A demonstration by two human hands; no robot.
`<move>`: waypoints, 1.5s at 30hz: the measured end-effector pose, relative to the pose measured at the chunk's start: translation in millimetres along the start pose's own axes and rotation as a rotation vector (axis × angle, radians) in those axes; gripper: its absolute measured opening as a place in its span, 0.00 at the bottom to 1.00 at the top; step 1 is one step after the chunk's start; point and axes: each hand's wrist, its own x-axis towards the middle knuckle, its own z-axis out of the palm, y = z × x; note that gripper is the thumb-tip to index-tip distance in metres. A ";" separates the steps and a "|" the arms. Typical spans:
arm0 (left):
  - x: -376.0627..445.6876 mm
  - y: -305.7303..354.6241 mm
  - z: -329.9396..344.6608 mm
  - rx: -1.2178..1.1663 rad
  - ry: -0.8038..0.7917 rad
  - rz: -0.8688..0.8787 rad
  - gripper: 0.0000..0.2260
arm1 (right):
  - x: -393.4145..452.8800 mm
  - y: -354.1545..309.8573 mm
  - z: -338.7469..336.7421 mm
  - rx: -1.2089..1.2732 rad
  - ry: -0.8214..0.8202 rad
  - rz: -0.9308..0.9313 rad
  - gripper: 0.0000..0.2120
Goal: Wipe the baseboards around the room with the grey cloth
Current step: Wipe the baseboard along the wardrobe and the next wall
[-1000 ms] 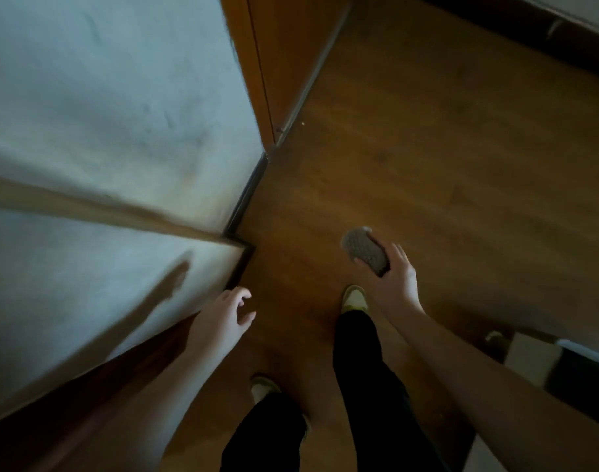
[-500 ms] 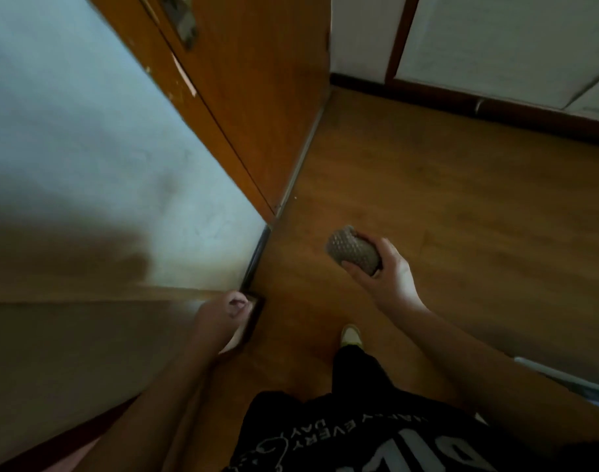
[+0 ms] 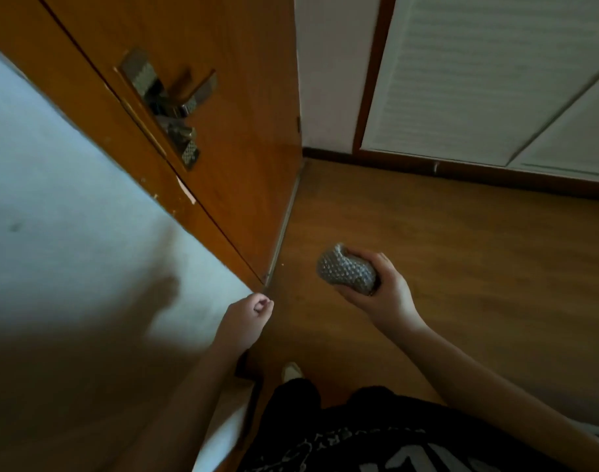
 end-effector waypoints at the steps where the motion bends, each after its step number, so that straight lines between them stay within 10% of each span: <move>1: 11.5 6.0 -5.1 0.004 -0.002 0.036 0.11 | 8.0 -4.0 -1.8 -0.037 0.014 -0.007 0.29; 11: 123.4 88.9 -28.4 0.116 -0.166 0.130 0.12 | 68.2 6.8 -65.7 0.058 0.213 0.135 0.21; 23: 236.1 219.5 -17.6 0.290 -0.158 0.054 0.14 | 191.9 46.5 -171.8 0.202 0.108 0.082 0.33; 45: 458.7 260.5 -100.6 0.336 -0.055 0.288 0.05 | 413.4 35.2 -159.2 0.036 0.286 0.193 0.24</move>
